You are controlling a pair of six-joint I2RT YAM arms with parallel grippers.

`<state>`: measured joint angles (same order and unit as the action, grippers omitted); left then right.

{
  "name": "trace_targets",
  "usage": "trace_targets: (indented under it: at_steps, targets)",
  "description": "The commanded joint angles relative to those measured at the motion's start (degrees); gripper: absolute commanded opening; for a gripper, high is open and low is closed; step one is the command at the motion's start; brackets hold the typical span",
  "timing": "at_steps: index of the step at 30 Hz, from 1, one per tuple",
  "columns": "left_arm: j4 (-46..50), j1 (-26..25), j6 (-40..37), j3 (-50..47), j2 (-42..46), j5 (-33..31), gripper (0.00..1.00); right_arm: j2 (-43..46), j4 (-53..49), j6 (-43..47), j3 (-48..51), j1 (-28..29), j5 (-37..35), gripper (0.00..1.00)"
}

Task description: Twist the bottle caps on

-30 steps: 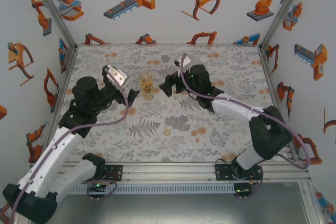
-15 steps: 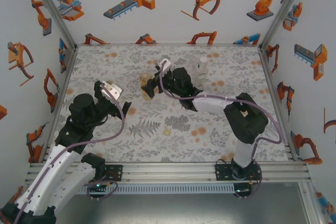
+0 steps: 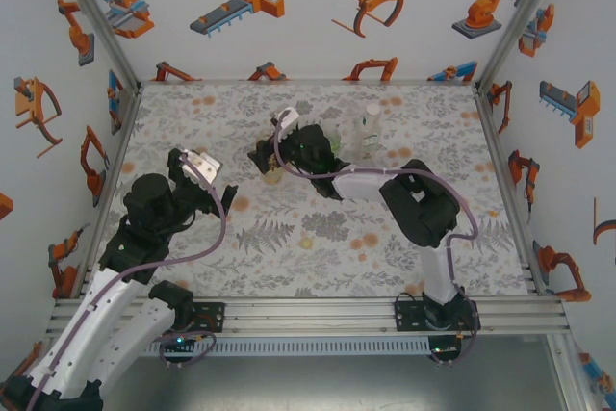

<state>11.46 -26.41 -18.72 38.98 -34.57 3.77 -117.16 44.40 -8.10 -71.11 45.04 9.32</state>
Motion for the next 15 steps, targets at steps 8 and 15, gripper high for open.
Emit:
trace_targets:
  at_steps: [8, 15]
  targets:
    - [0.71, 0.39, 1.41, 0.84, -0.83, -0.02, 0.99, 0.26, 2.62, 0.69, -0.39, 1.54, -2.70, 0.74]
    - [0.68, 0.33, 2.34, 0.99, -1.25, 0.04, 0.99, 1.32, 2.31, 1.02, 0.27, 1.50, -2.73, 0.57]
